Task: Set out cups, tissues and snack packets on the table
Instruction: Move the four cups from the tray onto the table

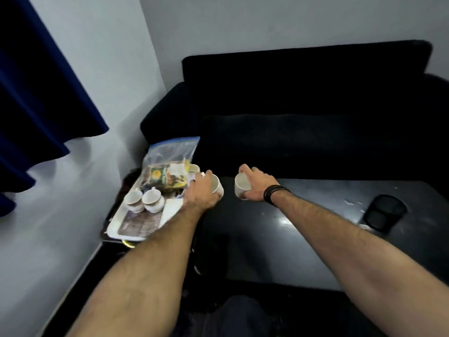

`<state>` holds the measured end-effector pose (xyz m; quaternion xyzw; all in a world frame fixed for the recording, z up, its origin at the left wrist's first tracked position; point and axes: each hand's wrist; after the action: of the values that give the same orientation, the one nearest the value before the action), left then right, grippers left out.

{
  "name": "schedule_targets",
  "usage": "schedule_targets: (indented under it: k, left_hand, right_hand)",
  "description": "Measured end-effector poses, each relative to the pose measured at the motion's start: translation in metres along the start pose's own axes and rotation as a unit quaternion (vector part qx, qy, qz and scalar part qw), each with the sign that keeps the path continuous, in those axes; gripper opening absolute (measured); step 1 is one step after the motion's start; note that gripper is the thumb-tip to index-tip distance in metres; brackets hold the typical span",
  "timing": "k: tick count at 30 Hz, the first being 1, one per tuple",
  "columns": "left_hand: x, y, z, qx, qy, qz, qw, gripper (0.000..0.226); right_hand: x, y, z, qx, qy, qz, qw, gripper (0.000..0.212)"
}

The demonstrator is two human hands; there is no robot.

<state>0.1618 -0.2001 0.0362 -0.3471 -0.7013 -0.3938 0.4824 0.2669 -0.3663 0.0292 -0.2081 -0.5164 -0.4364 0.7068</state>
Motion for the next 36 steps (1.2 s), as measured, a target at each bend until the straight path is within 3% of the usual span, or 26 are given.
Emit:
schedule_targets:
  k: [7, 12, 18, 36]
  left_hand:
    - [-0.089, -0.027, -0.105, -0.048, -0.029, 0.088, 0.995, 0.061]
    - [-0.141, -0.044, -0.137, -0.050, -0.033, 0.139, 0.988, 0.061]
    - [-0.167, -0.050, -0.147, -0.053, -0.046, 0.143, 0.987, 0.066]
    - [-0.166, -0.048, -0.150, -0.085, -0.046, 0.167, 0.981, 0.072]
  right_hand:
    - [-0.006, -0.051, -0.125, -0.095, -0.066, 0.036, 0.993, 0.068]
    - [-0.033, -0.076, -0.169, -0.116, -0.051, 0.061, 0.990, 0.064]
    - [-0.050, -0.085, -0.188, -0.133, -0.001, 0.048, 0.990, 0.065]
    - [-0.050, -0.091, -0.189, -0.128, 0.000, 0.063, 0.990, 0.072]
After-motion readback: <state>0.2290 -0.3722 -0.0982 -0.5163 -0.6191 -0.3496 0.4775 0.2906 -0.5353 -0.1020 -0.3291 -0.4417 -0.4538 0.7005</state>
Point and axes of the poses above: each hand's wrist, its own y-axis towards the middle knuckle, its own x-axis out of the back of the hand, z = x × y, and after that the axes turned 14 degrees about -z, right-handed
